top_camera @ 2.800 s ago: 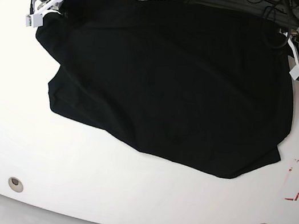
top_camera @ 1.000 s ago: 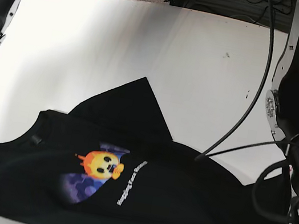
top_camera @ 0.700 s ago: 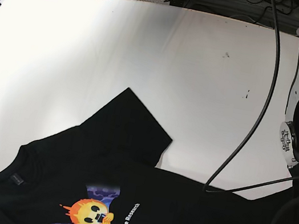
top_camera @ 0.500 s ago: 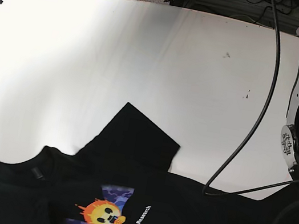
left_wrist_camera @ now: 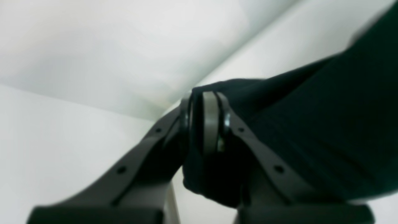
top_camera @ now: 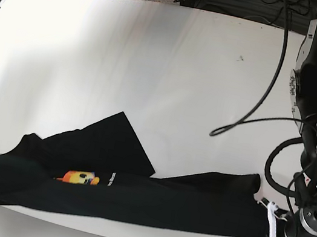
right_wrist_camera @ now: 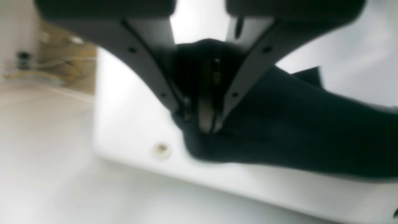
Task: Fold the T-shirt properly
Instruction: 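Lift the shirt edge with both grippers and swing it up, then lower the held shirt and drag it across the table with both grippers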
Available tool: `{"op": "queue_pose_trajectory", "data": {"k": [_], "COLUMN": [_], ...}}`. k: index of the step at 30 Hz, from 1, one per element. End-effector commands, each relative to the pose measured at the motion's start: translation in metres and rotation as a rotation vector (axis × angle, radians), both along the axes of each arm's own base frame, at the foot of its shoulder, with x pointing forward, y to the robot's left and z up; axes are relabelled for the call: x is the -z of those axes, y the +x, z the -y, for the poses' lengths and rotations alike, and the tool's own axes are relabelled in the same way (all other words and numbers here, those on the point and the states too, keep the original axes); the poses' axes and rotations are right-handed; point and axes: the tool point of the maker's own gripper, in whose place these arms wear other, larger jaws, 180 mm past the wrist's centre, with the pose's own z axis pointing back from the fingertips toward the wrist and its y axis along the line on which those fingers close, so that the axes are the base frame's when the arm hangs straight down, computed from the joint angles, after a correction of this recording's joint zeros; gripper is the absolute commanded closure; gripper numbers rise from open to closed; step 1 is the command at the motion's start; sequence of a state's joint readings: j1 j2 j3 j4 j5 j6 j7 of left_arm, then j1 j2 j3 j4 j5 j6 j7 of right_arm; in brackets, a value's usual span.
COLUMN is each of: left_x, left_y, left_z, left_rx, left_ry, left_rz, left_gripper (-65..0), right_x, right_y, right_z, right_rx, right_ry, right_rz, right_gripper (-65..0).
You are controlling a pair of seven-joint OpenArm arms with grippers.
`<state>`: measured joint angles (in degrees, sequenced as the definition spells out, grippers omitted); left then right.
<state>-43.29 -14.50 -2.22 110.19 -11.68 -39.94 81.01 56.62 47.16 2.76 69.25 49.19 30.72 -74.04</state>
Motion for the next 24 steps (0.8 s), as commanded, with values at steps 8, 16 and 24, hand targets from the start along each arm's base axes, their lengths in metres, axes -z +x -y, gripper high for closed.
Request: {"op": "queue_pose_trajectory", "data": {"k": [8, 16, 24], "left_x": [0.073, 0.183, 0.263], "left_y": [-0.03, -0.083, -0.153], "left_z": [-0.006, -0.008, -0.007], "left_rx": [-0.005, -0.003, 0.002], "left_ry": [0.041, 0.043, 0.042], "left_rz": [-0.141, -0.424, -0.672], "left_gripper": [-3.5, -3.5, -3.5], "right_x": [0.06, 0.143, 0.206], "right_y": [-0.046, -0.104, -0.166], "right_z": [0.019, 0.042, 0.022], "right_rx": [-0.008, 0.084, 0.087], "right_ry": [0.198, 0.307, 0.364], "right_rz": [-0.058, -0.216, -0.343], "right_gripper": [0.0, 0.0, 0.0]}}
